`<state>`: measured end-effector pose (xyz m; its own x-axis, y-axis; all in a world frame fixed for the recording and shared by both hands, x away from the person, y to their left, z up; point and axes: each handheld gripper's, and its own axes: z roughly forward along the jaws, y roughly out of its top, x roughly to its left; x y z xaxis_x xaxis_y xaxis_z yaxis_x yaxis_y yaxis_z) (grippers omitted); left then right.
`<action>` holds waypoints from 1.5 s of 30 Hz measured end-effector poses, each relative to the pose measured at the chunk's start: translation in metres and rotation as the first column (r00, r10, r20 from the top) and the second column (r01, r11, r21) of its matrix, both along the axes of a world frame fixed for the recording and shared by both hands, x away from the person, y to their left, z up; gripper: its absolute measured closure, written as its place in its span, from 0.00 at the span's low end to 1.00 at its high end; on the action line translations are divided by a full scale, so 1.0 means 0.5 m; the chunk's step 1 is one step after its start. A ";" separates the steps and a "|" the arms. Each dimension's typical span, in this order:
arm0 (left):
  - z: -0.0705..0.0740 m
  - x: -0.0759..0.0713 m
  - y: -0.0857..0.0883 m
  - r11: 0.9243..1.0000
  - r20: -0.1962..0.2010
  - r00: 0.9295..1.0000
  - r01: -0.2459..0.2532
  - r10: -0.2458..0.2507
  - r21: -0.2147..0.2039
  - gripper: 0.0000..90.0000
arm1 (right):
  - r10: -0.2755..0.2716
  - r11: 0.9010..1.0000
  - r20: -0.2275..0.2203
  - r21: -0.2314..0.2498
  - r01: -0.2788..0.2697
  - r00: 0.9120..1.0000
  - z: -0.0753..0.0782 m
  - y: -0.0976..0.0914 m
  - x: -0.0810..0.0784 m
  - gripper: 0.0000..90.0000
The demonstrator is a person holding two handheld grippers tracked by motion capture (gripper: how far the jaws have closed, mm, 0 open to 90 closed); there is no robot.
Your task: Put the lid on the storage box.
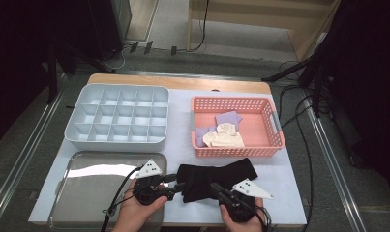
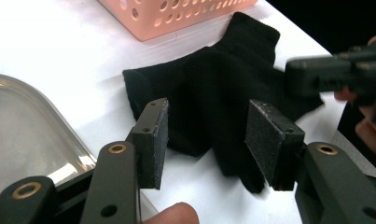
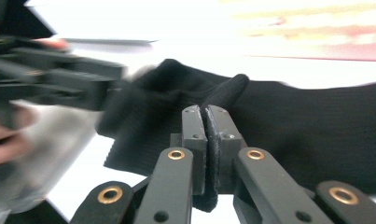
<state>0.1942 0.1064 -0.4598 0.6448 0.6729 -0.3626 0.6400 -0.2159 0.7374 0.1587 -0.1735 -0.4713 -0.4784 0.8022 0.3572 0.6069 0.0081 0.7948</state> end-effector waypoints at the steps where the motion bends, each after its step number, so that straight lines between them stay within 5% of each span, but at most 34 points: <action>1: 0.000 0.000 0.000 1.000 -0.001 1.000 0.001 -0.001 0.000 0.56 | -0.027 0.999 0.006 -0.030 0.027 1.000 -0.005 -0.009 0.004 0.89; 6: -0.001 0.001 0.000 1.000 0.002 1.000 -0.003 0.003 0.005 0.56 | -0.114 0.986 0.083 -0.113 0.123 0.990 -0.008 -0.011 0.002 0.76; 11: -0.008 0.006 0.005 1.000 -0.011 1.000 -0.025 0.025 0.014 0.60 | 0.010 0.997 0.083 -0.076 -0.003 0.996 0.000 0.047 -0.020 0.79; 16: -0.015 0.010 0.005 0.999 -0.039 0.999 -0.028 0.029 0.029 0.66 | 0.130 0.987 0.059 -0.105 -0.124 0.990 -0.024 0.112 -0.033 0.72; 19: -0.019 0.011 0.002 0.999 -0.049 0.998 -0.028 0.030 0.037 0.73 | 0.140 0.983 0.064 -0.128 -0.131 0.988 -0.034 0.139 -0.038 0.64; 21: -0.020 0.010 0.000 0.998 -0.043 0.999 -0.030 0.032 0.055 0.79 | 0.123 0.977 0.085 -0.187 -0.106 0.989 -0.042 0.154 -0.040 0.62; 25: -0.021 0.008 -0.001 0.998 -0.041 0.999 -0.017 0.019 0.067 0.93 | 0.108 0.968 0.106 -0.237 -0.081 0.988 -0.050 0.160 -0.042 0.77; 29: -0.020 0.008 0.000 0.998 -0.042 0.999 -0.010 0.013 0.060 0.97 | 0.099 0.978 0.080 -0.192 -0.082 0.992 -0.046 0.146 -0.037 0.93; 38: -0.013 0.007 0.008 0.999 -0.023 1.000 -0.001 0.002 0.039 0.98 | -0.016 0.997 0.144 -0.075 0.027 0.989 0.016 0.051 -0.038 0.97; 45: -0.005 0.007 0.014 1.000 -0.014 1.000 -0.008 0.008 0.023 0.98 | -0.194 0.981 0.141 0.021 0.193 0.971 0.040 -0.081 -0.019 0.97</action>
